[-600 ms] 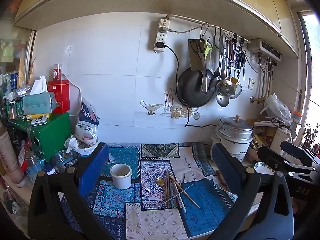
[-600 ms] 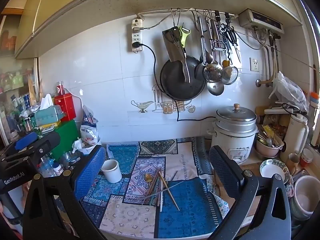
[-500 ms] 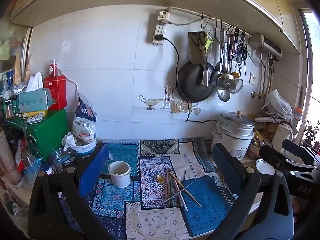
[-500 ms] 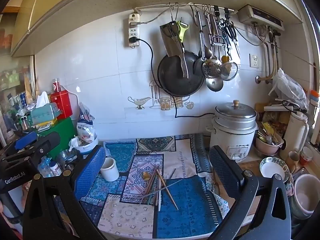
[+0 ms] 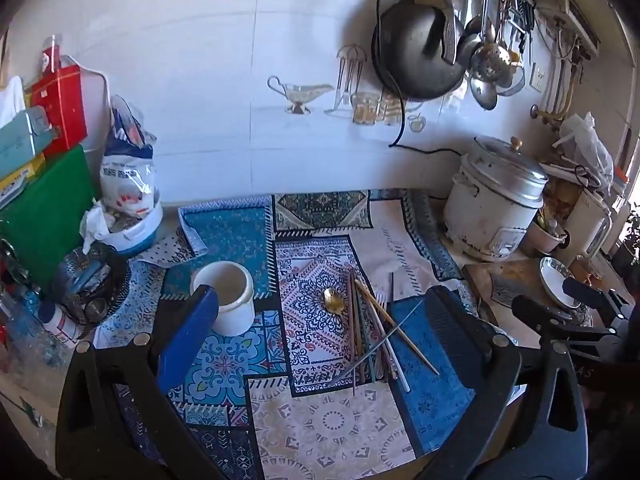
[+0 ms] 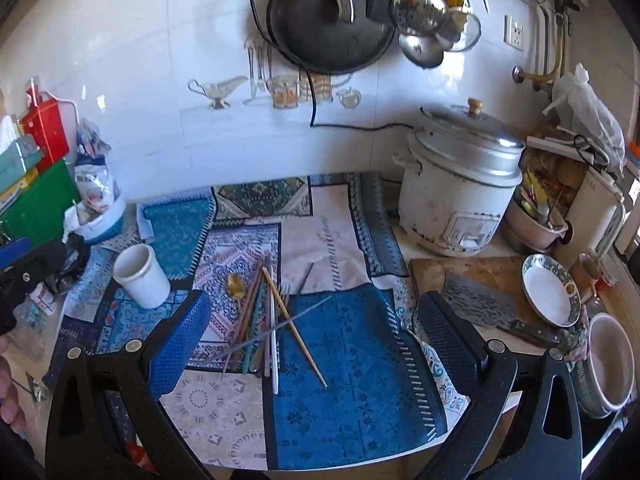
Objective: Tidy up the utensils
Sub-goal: 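Move both grippers down toward the utensil pile beside the white cup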
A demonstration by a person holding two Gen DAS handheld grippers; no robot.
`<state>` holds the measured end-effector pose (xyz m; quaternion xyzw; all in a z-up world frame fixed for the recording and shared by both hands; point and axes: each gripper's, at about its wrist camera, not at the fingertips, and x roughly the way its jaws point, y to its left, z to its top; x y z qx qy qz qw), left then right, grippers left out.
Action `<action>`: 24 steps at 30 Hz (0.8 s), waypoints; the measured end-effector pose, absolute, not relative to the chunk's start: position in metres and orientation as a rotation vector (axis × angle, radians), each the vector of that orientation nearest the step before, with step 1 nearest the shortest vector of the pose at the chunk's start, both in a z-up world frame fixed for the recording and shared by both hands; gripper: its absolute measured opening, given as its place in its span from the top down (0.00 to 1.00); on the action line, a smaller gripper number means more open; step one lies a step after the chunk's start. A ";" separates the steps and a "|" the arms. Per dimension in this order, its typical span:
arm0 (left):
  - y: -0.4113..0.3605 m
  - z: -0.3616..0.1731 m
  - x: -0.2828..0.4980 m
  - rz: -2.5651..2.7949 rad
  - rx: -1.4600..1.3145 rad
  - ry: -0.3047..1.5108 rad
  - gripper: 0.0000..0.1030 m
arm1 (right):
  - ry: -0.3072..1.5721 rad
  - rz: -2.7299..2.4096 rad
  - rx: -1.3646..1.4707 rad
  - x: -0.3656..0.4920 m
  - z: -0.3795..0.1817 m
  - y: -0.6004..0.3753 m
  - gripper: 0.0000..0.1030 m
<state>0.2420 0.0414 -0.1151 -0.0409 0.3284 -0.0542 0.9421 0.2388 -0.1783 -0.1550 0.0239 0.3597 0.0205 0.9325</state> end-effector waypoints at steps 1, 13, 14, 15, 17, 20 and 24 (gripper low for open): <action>0.042 -0.122 0.251 -0.116 -0.080 0.691 0.00 | 0.762 0.037 0.062 0.246 -0.161 -0.177 0.01; 0.046 -0.214 0.323 -0.191 0.005 0.946 0.12 | 1.008 -0.052 0.126 0.304 -0.248 -0.156 0.18; 0.046 -0.220 0.327 -0.193 0.011 0.960 0.12 | 1.022 -0.047 0.140 0.307 -0.252 -0.157 0.21; 0.046 -0.225 0.331 -0.199 0.015 0.972 0.14 | 1.037 -0.042 0.160 0.310 -0.257 -0.158 0.22; 0.047 -0.235 0.338 -0.212 0.017 1.005 0.18 | 1.069 -0.028 0.206 0.317 -0.266 -0.161 0.26; 0.043 -0.248 0.347 -0.238 0.032 1.040 0.28 | 1.094 -0.034 0.248 0.325 -0.278 -0.163 0.31; 0.037 -0.265 0.359 -0.270 0.050 1.096 0.44 | 1.122 -0.035 0.313 0.338 -0.291 -0.162 0.36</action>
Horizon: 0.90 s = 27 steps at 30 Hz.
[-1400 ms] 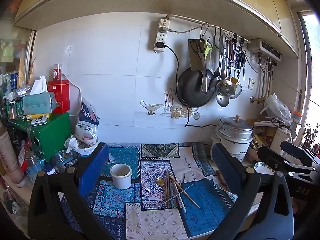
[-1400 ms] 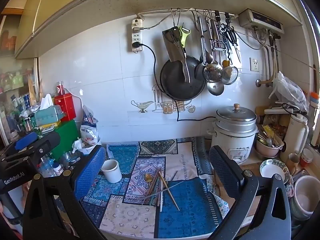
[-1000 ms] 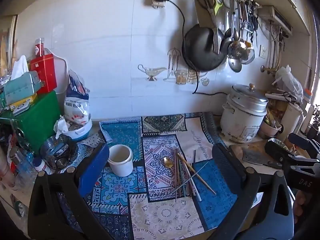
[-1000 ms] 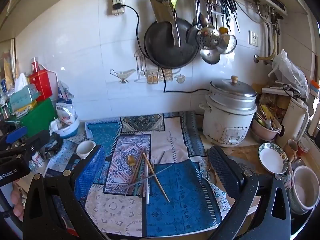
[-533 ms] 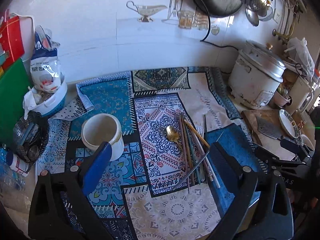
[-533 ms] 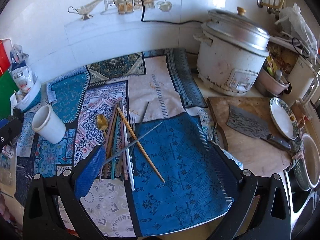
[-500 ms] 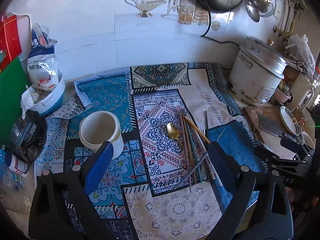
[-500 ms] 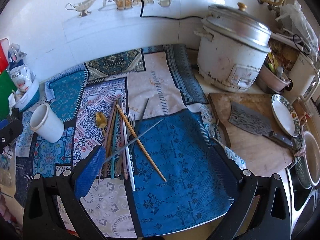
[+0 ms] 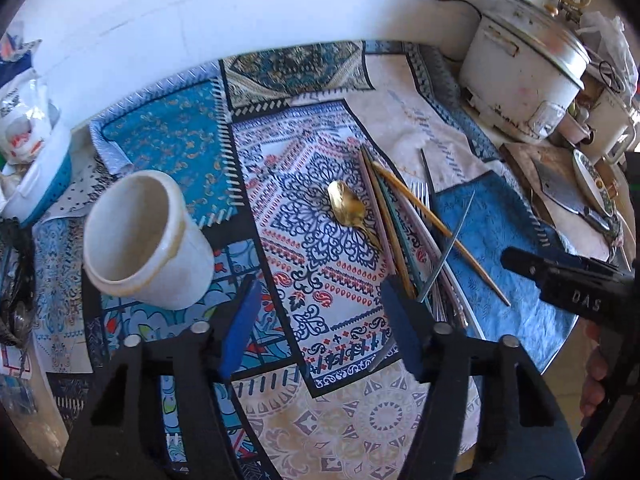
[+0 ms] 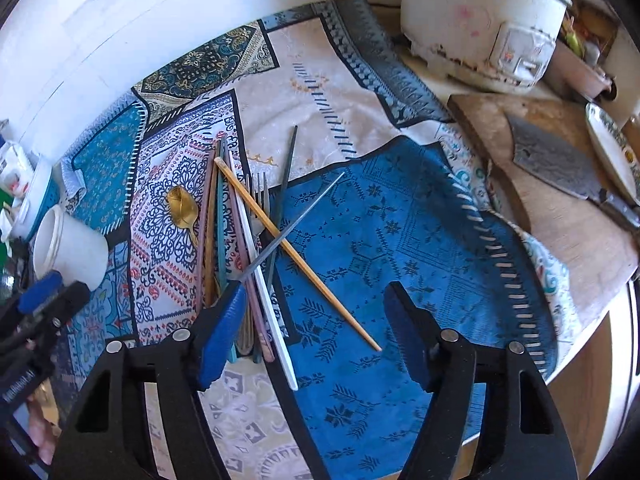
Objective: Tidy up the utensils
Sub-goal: 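Move both grippers down toward the utensil pile beside the white cup, then grasp a dark grey chopstick from the pile with the right gripper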
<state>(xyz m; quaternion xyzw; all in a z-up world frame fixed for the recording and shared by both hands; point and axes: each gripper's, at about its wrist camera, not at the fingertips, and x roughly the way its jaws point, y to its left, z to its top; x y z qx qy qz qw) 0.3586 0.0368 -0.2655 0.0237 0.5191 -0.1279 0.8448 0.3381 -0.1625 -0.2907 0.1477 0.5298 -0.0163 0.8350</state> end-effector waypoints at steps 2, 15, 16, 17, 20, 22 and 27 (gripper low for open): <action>0.034 -0.272 0.363 -0.281 0.050 1.122 0.48 | 1.142 -0.009 0.350 0.343 -0.298 -0.163 0.41; 0.029 -0.296 0.383 -0.202 0.035 1.217 0.48 | 1.311 0.146 0.600 0.392 -0.346 -0.154 0.54; 0.029 -0.296 0.383 -0.200 0.038 1.219 0.48 | 1.320 0.145 0.603 0.396 -0.348 -0.155 0.56; 0.029 -0.296 0.384 -0.197 0.042 1.220 0.48 | 1.327 0.146 0.604 0.398 -0.350 -0.156 0.58; 0.028 -0.296 0.385 -0.189 0.044 1.223 0.48 | 1.331 0.149 0.570 0.403 -0.348 -0.151 0.69; 0.028 -0.296 0.387 -0.191 0.040 1.228 0.48 | 1.337 0.148 0.558 0.405 -0.349 -0.151 0.71; 0.025 -0.299 0.394 -0.200 0.019 1.249 0.48 | 1.359 0.151 0.520 0.411 -0.348 -0.147 0.77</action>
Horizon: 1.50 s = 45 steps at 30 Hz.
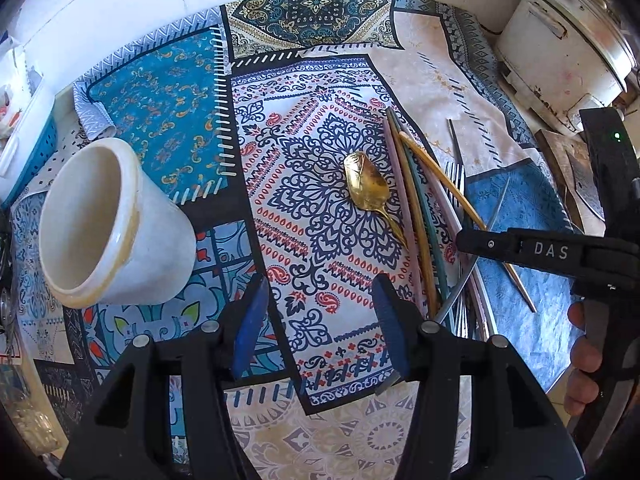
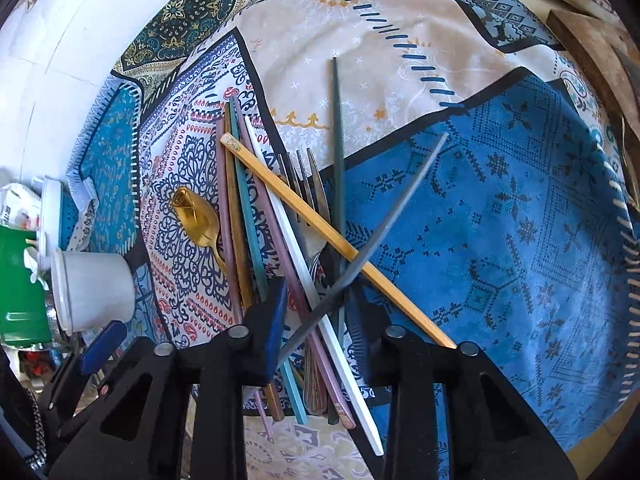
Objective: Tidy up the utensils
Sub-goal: 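Grasp a dark grey chopstick from the pile with the right gripper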
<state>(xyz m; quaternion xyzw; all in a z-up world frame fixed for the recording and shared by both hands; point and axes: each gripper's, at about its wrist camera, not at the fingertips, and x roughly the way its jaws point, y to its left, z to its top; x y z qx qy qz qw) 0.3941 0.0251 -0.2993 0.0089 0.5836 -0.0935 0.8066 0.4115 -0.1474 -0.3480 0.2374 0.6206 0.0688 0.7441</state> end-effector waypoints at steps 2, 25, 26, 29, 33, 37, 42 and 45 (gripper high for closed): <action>0.023 -0.301 0.397 -0.212 0.009 1.262 0.48 | 1.375 0.158 0.552 0.413 -0.350 -0.150 0.79; 0.014 -0.308 0.400 -0.234 -0.017 1.297 0.48 | 1.272 0.193 0.463 0.410 -0.327 -0.154 0.95; 0.012 -0.309 0.401 -0.239 -0.024 1.303 0.48 | 1.262 0.195 0.456 0.409 -0.324 -0.156 0.95; 0.006 -0.311 0.404 -0.262 -0.032 1.318 0.48 | 1.242 0.215 0.429 0.406 -0.313 -0.158 0.95; -0.007 -0.314 0.407 -0.282 -0.016 1.321 0.48 | 1.199 0.237 0.412 0.399 -0.295 -0.159 0.95; -0.015 -0.320 0.417 -0.273 -0.031 1.336 0.54 | 1.150 0.241 0.390 0.393 -0.278 -0.165 0.95; -0.012 -0.331 0.437 -0.153 -0.023 1.333 0.57 | 1.090 0.242 0.385 0.389 -0.258 -0.179 0.95; -0.008 -0.336 0.448 -0.115 -0.042 1.341 0.57 | 1.046 0.242 0.393 0.385 -0.246 -0.189 0.95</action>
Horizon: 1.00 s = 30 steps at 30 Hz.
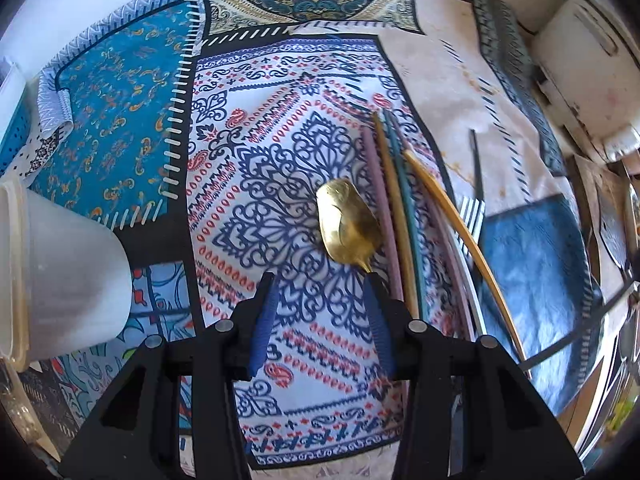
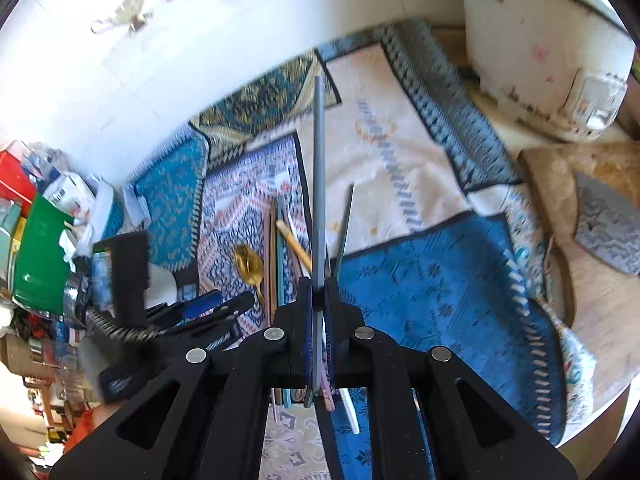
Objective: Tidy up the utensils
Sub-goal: 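Grasp a dark grey chopstick from the pile with the right gripper, then grasp a yellow wooden chopstick with the left gripper while the right gripper holds the grey one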
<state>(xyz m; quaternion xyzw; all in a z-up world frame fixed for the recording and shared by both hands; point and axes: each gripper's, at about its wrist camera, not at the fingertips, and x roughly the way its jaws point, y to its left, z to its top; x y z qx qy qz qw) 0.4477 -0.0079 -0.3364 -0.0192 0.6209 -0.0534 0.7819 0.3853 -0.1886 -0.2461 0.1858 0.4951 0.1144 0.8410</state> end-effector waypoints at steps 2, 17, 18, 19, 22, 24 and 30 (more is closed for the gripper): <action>-0.006 -0.339 0.453 -0.100 -0.051 1.347 0.57 | 1.025 0.236 0.402 0.384 -0.241 -0.195 0.95; -0.059 -0.325 0.471 -0.257 -0.128 1.368 0.57 | 0.916 0.150 0.376 0.388 -0.208 -0.245 0.95; -0.065 -0.327 0.471 -0.269 -0.130 1.375 0.57 | 0.916 0.146 0.374 0.389 -0.208 -0.247 0.95; -0.070 -0.329 0.470 -0.278 -0.129 1.381 0.58 | 0.916 0.141 0.371 0.389 -0.208 -0.249 0.95; -0.082 -0.334 0.466 -0.284 -0.119 1.408 0.68 | 0.918 0.138 0.374 0.389 -0.209 -0.255 0.95; -0.085 -0.341 0.466 -0.288 -0.149 1.438 0.70 | 0.917 0.138 0.375 0.389 -0.210 -0.258 0.95; -0.091 -0.344 0.466 -0.273 -0.146 1.419 0.71 | 0.931 0.145 0.380 0.389 -0.217 -0.264 0.95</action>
